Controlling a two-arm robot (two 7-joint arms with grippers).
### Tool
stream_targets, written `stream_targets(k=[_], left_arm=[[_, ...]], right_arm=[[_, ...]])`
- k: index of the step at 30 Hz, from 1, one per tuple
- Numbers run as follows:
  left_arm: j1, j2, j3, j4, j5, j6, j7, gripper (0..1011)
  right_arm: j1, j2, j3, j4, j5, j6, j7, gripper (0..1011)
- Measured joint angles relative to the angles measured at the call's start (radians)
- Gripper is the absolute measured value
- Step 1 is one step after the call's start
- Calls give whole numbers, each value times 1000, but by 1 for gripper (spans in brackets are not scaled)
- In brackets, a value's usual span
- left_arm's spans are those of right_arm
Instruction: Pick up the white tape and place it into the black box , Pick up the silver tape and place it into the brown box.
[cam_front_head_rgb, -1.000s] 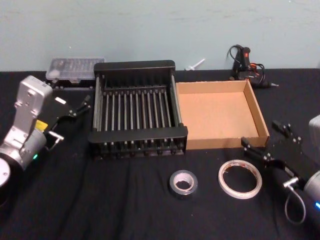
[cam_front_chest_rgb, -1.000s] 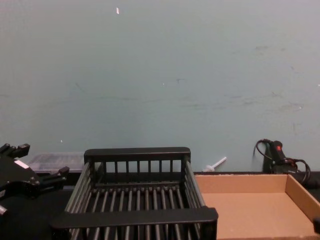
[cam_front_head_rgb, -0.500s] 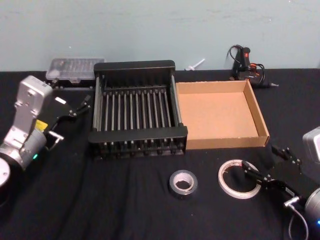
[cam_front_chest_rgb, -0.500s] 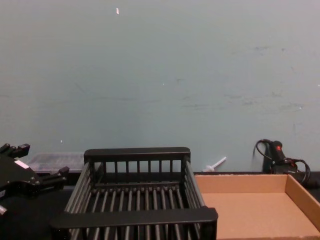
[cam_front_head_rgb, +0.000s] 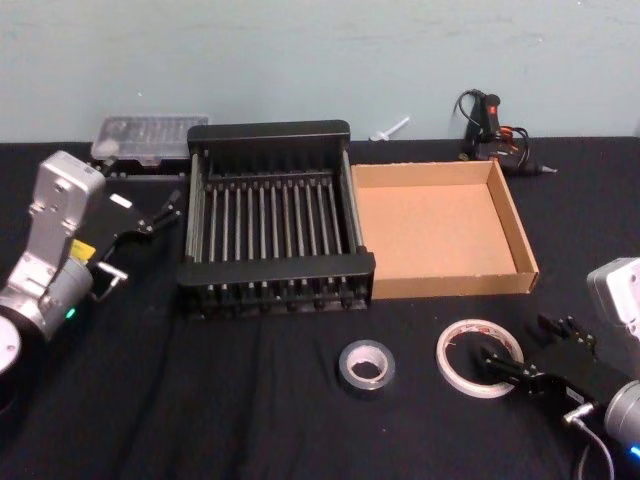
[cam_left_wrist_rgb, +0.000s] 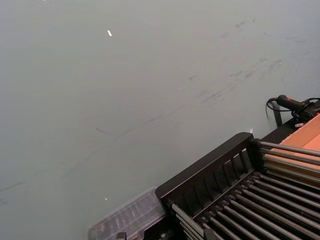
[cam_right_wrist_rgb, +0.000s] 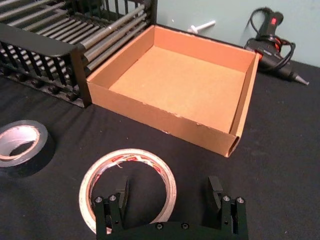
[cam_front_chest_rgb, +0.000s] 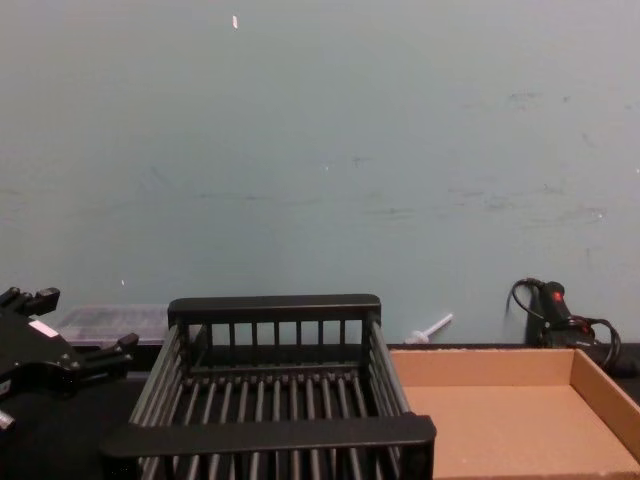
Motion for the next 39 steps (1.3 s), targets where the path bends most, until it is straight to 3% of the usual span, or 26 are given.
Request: stream_targets(k=[12,39], left_arm=[[0,0,0,0,0,0,0,1001],[0,0,0,0,0,0,0,1001]], right_arm=[[15,-35,15,25,-4,53,23,1002],[24,-73,31,43,-37,77,63,1002]])
